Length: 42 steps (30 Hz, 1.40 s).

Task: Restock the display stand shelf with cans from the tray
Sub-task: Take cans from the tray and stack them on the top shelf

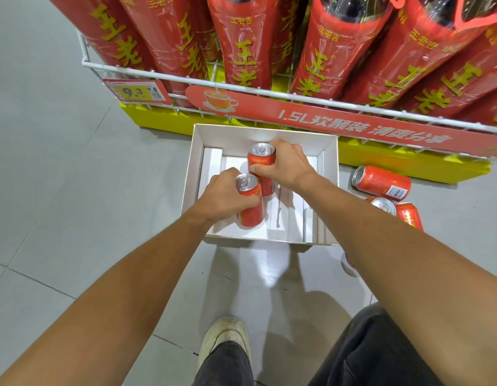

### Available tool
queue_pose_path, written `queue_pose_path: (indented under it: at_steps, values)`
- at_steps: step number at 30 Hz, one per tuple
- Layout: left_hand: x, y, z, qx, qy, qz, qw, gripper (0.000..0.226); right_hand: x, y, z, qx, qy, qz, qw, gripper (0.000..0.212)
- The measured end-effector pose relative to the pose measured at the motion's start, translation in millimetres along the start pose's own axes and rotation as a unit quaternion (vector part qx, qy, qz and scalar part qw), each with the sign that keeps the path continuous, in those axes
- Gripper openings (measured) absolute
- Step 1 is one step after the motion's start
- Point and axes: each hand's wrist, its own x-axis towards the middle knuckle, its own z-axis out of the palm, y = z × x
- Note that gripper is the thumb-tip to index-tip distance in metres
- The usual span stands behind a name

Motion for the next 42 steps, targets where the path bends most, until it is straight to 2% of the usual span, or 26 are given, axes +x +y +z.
queue_pose_path:
  at_steps: [5, 9, 12, 14, 19, 23, 26, 29, 31, 33, 36, 40, 42]
  values:
    - [-8, 5, -13, -0.005, 0.011, 0.010, 1.000, 0.051, -22, 3, -13, 0.030, 0.016, 0.001, 0.999, 0.062]
    - [-21, 33, -48, -0.003, 0.041, 0.011, 0.999, 0.047, -45, -10, -53, 0.059, 0.017, -0.036, 0.997, 0.046]
    - [-38, 76, -87, -0.003, 0.044, 0.061, 0.997, 0.024, -66, -43, -104, 0.049, 0.014, -0.083, 0.995, 0.032]
    - [-57, 115, -121, -0.003, 0.038, 0.100, 0.994, 0.015, -85, -76, -146, 0.050, 0.013, -0.099, 0.994, 0.034]
    - [-127, 243, -224, 0.046, 0.022, 0.137, 0.989, 0.036, -152, -179, -273, 0.038, -0.012, -0.119, 0.992, 0.040]
    - [-201, 366, -314, 0.059, -0.016, 0.182, 0.981, 0.036, -211, -270, -394, 0.017, -0.014, -0.139, 0.990, 0.044]
    - [-256, 462, -381, 0.070, -0.014, 0.189, 0.979, 0.040, -257, -340, -491, 0.008, 0.007, -0.150, 0.989, 0.058]
    - [-315, 558, -439, 0.076, -0.016, 0.235, 0.969, 0.031, -305, -404, -586, -0.009, 0.034, -0.176, 0.984, 0.061]
    - [-358, 624, -476, 0.103, -0.006, 0.258, 0.960, 0.034, -338, -446, -649, -0.038, 0.056, -0.198, 0.978, 0.066]
    - [-398, 687, -511, 0.117, -0.011, 0.270, 0.956, 0.037, -370, -485, -710, -0.061, 0.083, -0.219, 0.970, 0.057]
    - [-449, 765, -558, 0.101, 0.012, 0.283, 0.954, 0.042, -408, -536, -792, -0.044, 0.129, -0.248, 0.959, 0.030]
    - [-485, 829, -603, 0.092, 0.051, 0.312, 0.944, 0.046, -435, -587, -863, -0.030, 0.163, -0.292, 0.942, 0.022]
    - [-491, 853, -622, 0.089, 0.052, 0.322, 0.941, 0.045, -436, -605, -886, -0.028, 0.176, -0.305, 0.936, 0.033]
